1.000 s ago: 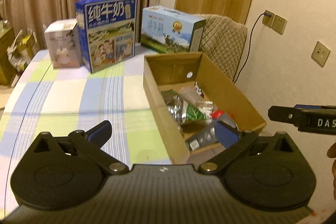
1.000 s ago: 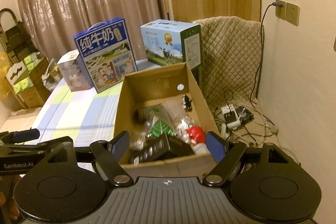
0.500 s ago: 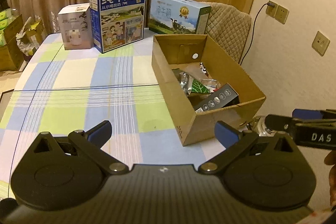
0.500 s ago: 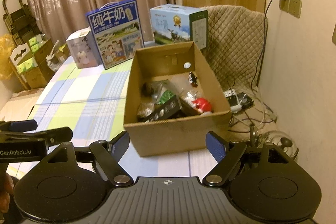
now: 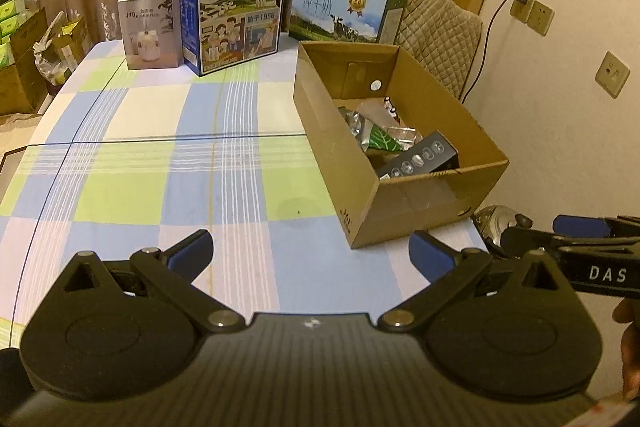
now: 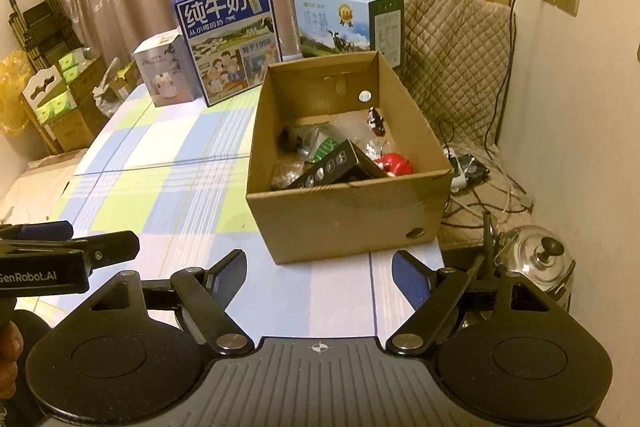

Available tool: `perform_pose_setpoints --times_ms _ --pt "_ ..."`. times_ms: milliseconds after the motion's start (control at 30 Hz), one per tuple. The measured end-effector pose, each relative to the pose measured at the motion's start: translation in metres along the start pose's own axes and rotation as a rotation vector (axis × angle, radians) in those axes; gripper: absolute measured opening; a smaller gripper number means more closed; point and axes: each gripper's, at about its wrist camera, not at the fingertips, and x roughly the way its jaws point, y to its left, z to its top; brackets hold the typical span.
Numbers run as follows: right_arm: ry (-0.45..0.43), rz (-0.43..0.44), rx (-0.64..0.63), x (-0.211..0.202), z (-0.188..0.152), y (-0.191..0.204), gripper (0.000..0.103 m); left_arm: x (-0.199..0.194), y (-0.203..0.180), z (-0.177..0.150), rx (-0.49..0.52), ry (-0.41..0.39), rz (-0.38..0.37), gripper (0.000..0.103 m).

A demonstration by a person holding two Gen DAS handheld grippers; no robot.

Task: Organize objects

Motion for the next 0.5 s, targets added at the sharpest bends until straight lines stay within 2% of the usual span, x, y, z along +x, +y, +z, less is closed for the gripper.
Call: perform_pose_setpoints --times_ms 333,500 --pt "0.003 0.007 -0.003 -0.0007 -0.0032 0.0049 0.077 0.0033 0.0000 -0.0031 -0.011 0.018 -0.022 0.102" --pt "0.003 0.009 -0.002 -0.0006 -0.0028 0.0057 0.077 0.0036 -0.0019 -0.0050 0.000 0.013 -0.006 0.102"
